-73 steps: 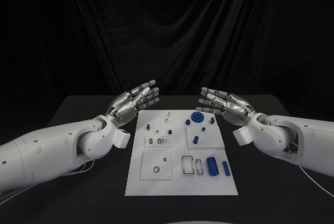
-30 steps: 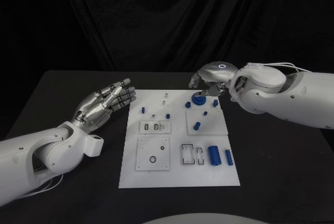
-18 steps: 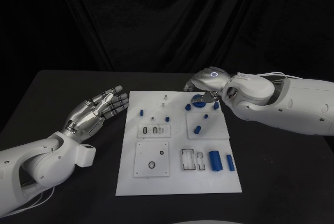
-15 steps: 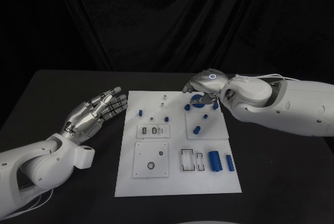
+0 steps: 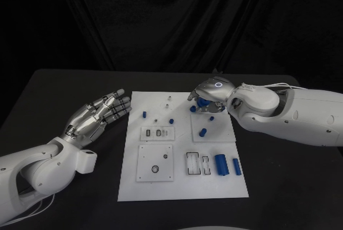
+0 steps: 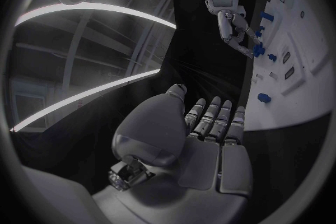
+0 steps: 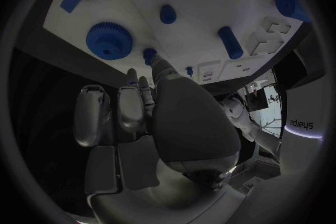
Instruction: Assemble the parts on the task board
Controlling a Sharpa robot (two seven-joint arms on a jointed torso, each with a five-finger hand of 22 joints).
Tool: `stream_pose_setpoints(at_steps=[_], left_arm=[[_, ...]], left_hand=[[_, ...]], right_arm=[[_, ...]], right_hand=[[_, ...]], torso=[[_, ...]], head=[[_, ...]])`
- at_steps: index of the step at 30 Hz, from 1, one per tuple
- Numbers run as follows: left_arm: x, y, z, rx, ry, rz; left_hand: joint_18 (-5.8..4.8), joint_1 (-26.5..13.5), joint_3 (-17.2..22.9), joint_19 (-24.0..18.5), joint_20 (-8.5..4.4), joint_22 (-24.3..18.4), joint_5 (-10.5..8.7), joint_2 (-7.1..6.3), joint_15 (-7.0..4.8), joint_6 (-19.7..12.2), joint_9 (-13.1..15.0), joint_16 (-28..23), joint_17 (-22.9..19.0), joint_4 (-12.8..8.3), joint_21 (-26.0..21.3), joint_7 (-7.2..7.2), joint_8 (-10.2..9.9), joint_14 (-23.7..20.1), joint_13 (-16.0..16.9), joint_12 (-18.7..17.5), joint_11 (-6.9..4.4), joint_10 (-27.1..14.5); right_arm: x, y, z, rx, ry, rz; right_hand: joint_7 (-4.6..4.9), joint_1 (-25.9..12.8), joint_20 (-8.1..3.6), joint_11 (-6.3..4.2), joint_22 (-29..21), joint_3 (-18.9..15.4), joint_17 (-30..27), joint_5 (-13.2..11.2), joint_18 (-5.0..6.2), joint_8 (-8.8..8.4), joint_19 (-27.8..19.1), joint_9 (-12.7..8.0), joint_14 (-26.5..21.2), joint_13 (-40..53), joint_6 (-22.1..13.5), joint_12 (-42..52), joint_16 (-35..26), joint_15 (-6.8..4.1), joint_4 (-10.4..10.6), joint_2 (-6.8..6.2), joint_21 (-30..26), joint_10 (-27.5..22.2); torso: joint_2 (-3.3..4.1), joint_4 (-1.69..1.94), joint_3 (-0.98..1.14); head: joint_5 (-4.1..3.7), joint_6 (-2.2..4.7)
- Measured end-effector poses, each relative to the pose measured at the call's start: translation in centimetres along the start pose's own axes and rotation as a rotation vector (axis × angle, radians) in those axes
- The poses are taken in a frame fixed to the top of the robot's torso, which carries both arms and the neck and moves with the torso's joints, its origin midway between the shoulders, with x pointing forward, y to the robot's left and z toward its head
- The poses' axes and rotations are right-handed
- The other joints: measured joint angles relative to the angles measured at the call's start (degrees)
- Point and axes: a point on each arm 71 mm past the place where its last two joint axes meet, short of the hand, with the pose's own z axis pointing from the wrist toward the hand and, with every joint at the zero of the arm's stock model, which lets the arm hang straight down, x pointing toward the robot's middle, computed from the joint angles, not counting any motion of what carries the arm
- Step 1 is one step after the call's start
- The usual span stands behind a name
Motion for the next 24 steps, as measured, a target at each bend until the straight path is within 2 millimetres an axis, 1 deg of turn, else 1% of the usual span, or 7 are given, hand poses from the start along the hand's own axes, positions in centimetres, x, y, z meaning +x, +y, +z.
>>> stream_pose_setpoints(at_steps=[1, 6, 10, 12, 14, 17, 24], left_arm=[[0.0, 0.0, 0.0, 0.0, 0.001, -0.001], [0.0, 0.0, -0.1, 0.0, 0.002, -0.003], [0.0, 0.0, -0.1, 0.0, 0.002, -0.004], [-0.1, 0.0, -0.1, 0.0, 0.002, -0.004], [-0.1, 0.0, 0.0, 0.0, 0.003, -0.004], [-0.1, 0.0, 0.0, 0.0, 0.004, -0.004], [-0.2, 0.0, 0.0, 0.0, 0.003, -0.004]], left_hand=[[0.0, 0.0, 0.0, 0.0, 0.0, 0.0, 0.0, 0.0, 0.0, 0.1, 0.0, 0.0, 0.0, 0.0, 0.0, 0.14, 0.0, 0.0, 0.0, 0.0, -0.01, -0.2], [0.0, 0.0, 0.2, 0.0, 0.0, -0.1, 0.0, 0.0, 0.0, 0.5, 0.1, 0.2, 0.0, -0.2, 0.0, 0.51, 0.0, 0.0, 0.0, 0.0, 0.01, -0.4], [0.0, 0.0, 0.2, 0.0, 0.0, -0.1, 0.0, 0.0, 0.0, 0.5, 0.1, 0.2, 0.0, -0.2, 0.0, 0.51, 0.0, 0.0, 0.0, 0.0, 0.01, -0.4], [0.01, 0.0, 0.2, 0.0, 0.0, -0.1, 0.0, 0.0, 0.0, 0.7, 0.1, 0.2, 0.0, -0.2, 0.0, 0.65, 0.0, 0.0, 0.0, 0.0, 0.01, -0.4], [0.0, 0.0, 0.2, 0.0, 0.0, -0.1, 0.0, 0.0, 0.0, 0.7, 0.1, 0.2, 0.0, -0.2, 0.0, 0.71, 0.2, 0.0, 0.0, 0.0, 0.01, -0.4], [0.01, 0.0, 0.3, 0.0, 0.0, -0.1, 0.0, 0.0, 0.0, 0.7, 0.1, 0.2, 0.0, -0.3, 0.0, 0.71, 0.2, 0.0, 0.0, 0.0, 0.01, -0.4], [0.01, 0.0, 0.3, 0.0, 0.0, -0.1, 0.0, 0.0, 0.0, 0.9, 0.1, 0.4, 0.0, -0.3, 0.0, 0.92, 0.2, 0.0, 0.0, 0.0, 0.01, -0.4]], right_arm=[[0.0, 0.0, -0.1, 0.0, 0.0, 0.001], [0.2, 0.1, -0.3, -0.002, 0.001, 0.007], [0.2, 0.1, -0.3, -0.002, 0.001, 0.009], [0.3, 0.1, -0.3, 0.0, 0.0, 0.011], [0.3, 0.0, -0.3, 0.002, 0.0, 0.014], [0.5, -0.1, -0.3, 0.006, -0.002, 0.022], [1.1, -0.1, -0.3, 0.008, -0.015, 0.042]], right_hand=[[-0.05, 0.0, 0.0, 0.0, 0.0, 0.0, 0.0, 0.1, 0.0, 0.0, 0.0, 0.0, 0.0, 0.0, 0.0, -0.2, 0.0, 0.0, 0.0, 0.0, 0.0, 0.0], [0.09, 0.0, 0.03, 0.12, -0.2, 0.9, -0.1, 3.0, 0.01, -0.56, 0.0, 0.3, 0.0, 0.0, 0.6, -0.9, -0.3, 0.0, -0.7, 0.0, -0.4, 0.5], [0.0, 0.0, 0.21, 0.28, -0.2, 2.5, 0.2, 5.2, 0.01, -0.56, 0.2, 0.9, 0.0, -0.1, 2.4, -1.8, -0.3, 0.0, -1.2, 0.0, -0.6, 1.3], [0.12, 0.0, 0.25, 0.2, -0.2, 3.0, 0.3, 5.3, 0.0, -0.41, 0.2, 1.5, 0.1, -0.1, 3.8, -2.1, -0.3, 0.1, -1.1, 0.0, -0.6, 1.7], [0.27, 0.0, 0.54, 0.11, -0.2, 3.4, 0.5, 5.3, 0.0, 0.3, -0.1, 2.1, 0.1, -0.1, 5.4, -2.4, -0.3, 0.64, -1.0, 0.0, -0.6, 2.2], [-0.05, 0.0, 0.73, 0.19, -0.2, 4.0, 0.9, 4.9, 0.01, 0.6, 0.1, 2.7, 0.3, -0.1, 6.6, -2.4, -0.3, 0.88, -0.8, 0.0, -0.6, 2.7], [-0.05, 0.0, 1.14, 0.32, -0.1, 4.9, 1.5, 4.9, 0.01, 0.63, 0.1, 3.2, 0.3, -0.1, 6.8, -2.5, -0.3, 1.28, -0.6, 0.03, -0.8, 3.8]], torso=[[0.0, 0.0, -0.01], [0.02, 0.0, -0.01], [0.02, -0.02, -0.01], [0.02, -0.07, 0.02], [0.02, -0.11, 0.03], [0.02, -0.14, 0.06], [-0.02, -0.17, 0.07]], head=[[0.03, -0.07], [0.19, -0.26], [0.25, -0.29], [0.27, -0.3], [0.27, -0.3], [0.32, -0.27], [0.3, -0.18]])
